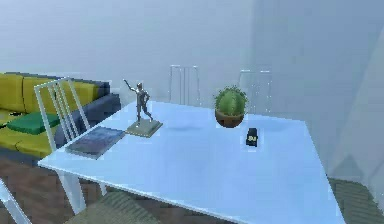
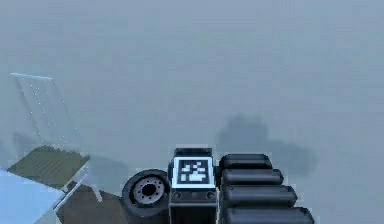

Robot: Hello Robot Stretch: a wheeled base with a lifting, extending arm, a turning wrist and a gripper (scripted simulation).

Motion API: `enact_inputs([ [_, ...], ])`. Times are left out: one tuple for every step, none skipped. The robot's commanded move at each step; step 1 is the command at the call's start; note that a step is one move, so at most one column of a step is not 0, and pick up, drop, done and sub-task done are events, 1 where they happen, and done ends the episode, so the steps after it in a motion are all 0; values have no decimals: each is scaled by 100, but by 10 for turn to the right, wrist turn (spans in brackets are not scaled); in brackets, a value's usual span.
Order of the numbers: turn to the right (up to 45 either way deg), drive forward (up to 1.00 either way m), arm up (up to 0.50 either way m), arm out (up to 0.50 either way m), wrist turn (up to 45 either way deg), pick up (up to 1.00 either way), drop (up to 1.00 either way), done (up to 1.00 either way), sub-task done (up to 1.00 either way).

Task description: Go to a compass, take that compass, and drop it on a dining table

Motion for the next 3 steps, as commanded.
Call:
enact_inputs([
  [180,0,0,0,0,0,0,0,0],
  [-450,0,0,0,0,0,0,0,0],
  [-450,0,0,0,0,0,0,0,0],
])
